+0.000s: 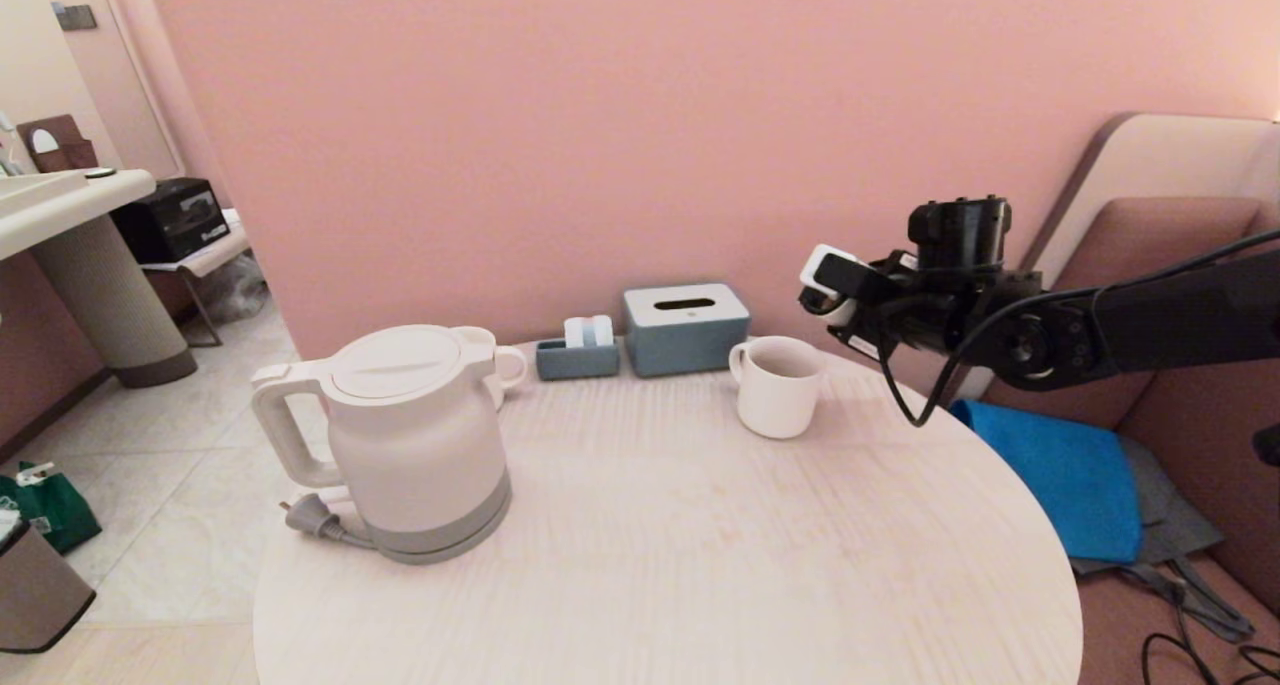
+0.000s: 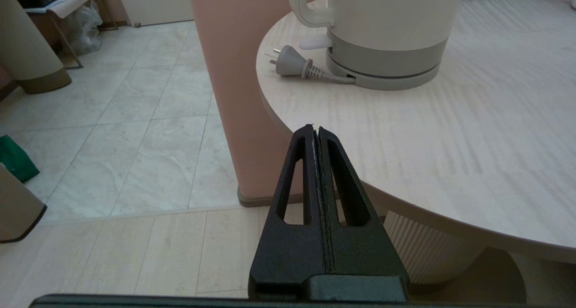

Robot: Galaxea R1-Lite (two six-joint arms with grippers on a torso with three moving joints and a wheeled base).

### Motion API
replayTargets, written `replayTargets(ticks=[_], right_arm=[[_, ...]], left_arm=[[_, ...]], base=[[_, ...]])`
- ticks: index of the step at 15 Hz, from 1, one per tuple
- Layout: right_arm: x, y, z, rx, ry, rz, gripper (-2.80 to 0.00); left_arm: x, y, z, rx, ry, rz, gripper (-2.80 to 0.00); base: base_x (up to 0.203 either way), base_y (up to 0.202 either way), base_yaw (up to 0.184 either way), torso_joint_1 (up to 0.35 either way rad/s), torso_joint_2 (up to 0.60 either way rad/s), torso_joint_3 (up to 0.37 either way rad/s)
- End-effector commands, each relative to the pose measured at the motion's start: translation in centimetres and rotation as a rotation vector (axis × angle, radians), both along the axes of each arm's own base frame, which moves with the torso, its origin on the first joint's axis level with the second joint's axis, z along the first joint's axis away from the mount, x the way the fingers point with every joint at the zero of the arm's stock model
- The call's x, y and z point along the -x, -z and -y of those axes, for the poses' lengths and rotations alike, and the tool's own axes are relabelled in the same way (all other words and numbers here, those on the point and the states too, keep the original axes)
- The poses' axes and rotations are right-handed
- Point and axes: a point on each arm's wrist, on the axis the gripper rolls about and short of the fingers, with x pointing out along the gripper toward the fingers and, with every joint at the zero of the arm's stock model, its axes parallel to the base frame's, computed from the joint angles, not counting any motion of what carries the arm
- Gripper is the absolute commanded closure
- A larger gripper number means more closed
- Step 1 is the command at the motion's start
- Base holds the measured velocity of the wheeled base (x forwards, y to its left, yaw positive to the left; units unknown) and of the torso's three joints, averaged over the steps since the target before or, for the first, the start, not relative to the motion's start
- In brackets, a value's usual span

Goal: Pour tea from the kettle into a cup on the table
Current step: Pour water into another cup

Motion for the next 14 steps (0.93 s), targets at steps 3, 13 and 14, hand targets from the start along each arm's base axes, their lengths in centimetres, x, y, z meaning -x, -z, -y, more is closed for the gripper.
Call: replayTargets(ticks=[3,13,14], right_arm=[[-0.3,-0.4,-0.4,0.172,-0.011,0.019,0.0],[-0.8,-1.8,-1.2,0.441,-0.057,0.068,0.0],[-0.9,-1.9,-1.2,0.459,-0.06,0.075,0.0]], left_arm=[[0.0,0.0,0.0,0.0,-0.001,-0.001,0.0],[0.0,0.0,0.0,0.0,-0.001,-0.001,0.0],[0.0,0.0,0.0,-0.001,-0.001,-0.001,0.0]], base=[[0.0,0.0,0.0,0.0,0.0,0.0],[0.0,0.0,0.0,0.0,0.0,0.0],[0.0,0.0,0.0,0.0,0.0,0.0]])
